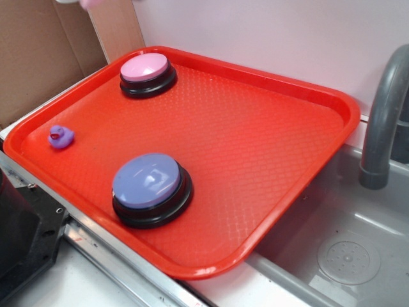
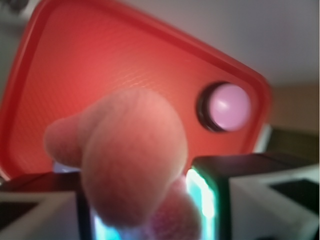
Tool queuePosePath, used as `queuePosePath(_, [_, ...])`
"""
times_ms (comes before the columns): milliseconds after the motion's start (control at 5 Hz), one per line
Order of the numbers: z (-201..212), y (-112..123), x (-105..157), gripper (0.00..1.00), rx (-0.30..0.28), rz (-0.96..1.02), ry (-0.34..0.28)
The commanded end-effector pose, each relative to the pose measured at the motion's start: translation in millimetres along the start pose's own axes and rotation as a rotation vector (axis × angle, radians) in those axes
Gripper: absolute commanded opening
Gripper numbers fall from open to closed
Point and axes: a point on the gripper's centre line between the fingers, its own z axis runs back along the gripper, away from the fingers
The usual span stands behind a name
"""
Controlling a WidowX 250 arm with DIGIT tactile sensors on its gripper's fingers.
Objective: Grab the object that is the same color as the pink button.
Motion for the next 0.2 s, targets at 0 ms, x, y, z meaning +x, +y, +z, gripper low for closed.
queuePosePath(0, [12.5,-14.6,-20.7,0.0,-0.04,0.375,-0.022])
